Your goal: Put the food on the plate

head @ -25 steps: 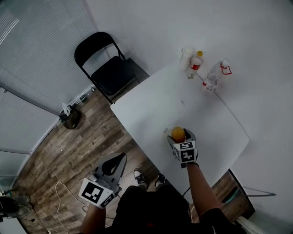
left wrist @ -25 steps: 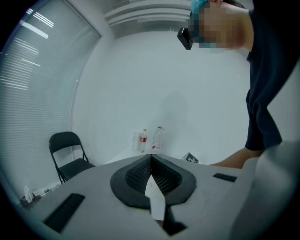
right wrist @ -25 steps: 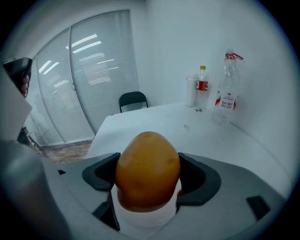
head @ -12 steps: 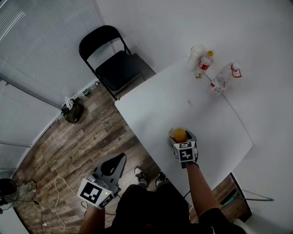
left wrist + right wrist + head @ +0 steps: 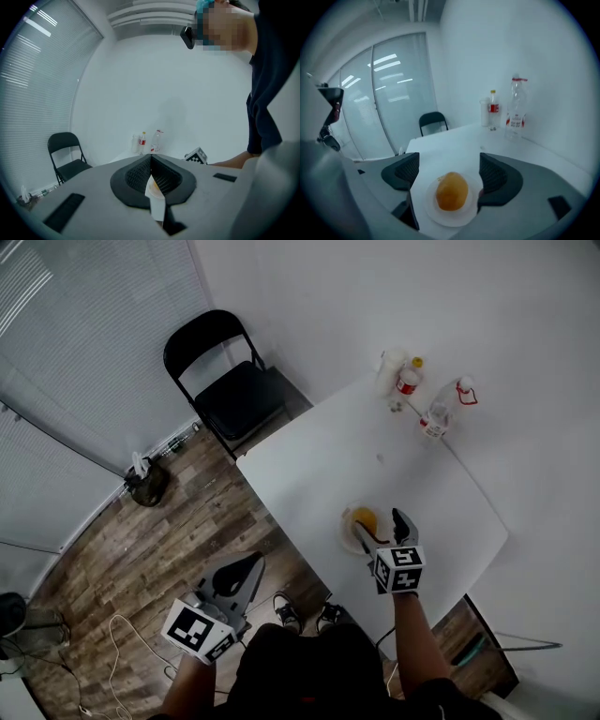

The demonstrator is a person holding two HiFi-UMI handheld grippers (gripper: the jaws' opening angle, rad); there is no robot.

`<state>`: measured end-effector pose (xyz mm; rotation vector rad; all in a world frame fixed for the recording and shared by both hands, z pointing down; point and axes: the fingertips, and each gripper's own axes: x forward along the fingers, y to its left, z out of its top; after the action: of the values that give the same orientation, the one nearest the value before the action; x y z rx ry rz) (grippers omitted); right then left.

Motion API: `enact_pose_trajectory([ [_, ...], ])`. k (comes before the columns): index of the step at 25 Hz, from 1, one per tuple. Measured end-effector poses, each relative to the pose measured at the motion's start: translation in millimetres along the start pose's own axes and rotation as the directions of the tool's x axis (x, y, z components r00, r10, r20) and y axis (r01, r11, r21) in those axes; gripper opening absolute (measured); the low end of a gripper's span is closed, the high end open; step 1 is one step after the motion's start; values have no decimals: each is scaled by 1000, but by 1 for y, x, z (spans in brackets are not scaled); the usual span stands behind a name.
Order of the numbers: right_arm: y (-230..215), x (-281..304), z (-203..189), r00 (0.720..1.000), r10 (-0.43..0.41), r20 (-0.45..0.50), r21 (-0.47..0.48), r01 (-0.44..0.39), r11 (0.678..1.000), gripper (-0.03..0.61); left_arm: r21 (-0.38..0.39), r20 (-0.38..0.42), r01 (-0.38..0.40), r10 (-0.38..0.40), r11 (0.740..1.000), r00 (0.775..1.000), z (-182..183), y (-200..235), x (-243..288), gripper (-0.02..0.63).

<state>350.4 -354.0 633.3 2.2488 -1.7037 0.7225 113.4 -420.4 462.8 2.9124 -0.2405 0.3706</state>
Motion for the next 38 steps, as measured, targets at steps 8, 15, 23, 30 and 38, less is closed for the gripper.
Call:
enact_pose_trajectory([
  [8, 38, -118, 78, 952, -13, 305, -60, 33, 998, 244, 78, 86, 116, -123, 990, 989, 40, -39, -5, 20],
  [15, 53, -204, 130, 882, -74, 466, -97, 133, 986, 45, 136, 134, 202, -220, 970, 966, 66, -73, 1, 20],
  [23, 67, -246, 164, 850, -64, 522, -140, 159, 977, 25, 178, 179, 218, -250, 960, 952, 83, -88, -2, 20],
  [30, 80, -254, 174, 843, -39, 537, -157, 146, 977, 25, 178, 195, 209, -242, 962, 951, 87, -89, -14, 20],
  [38, 84, -255, 168, 860, -25, 509, -176, 132, 976, 25, 178, 196, 210, -243, 961, 950, 86, -93, -17, 20],
])
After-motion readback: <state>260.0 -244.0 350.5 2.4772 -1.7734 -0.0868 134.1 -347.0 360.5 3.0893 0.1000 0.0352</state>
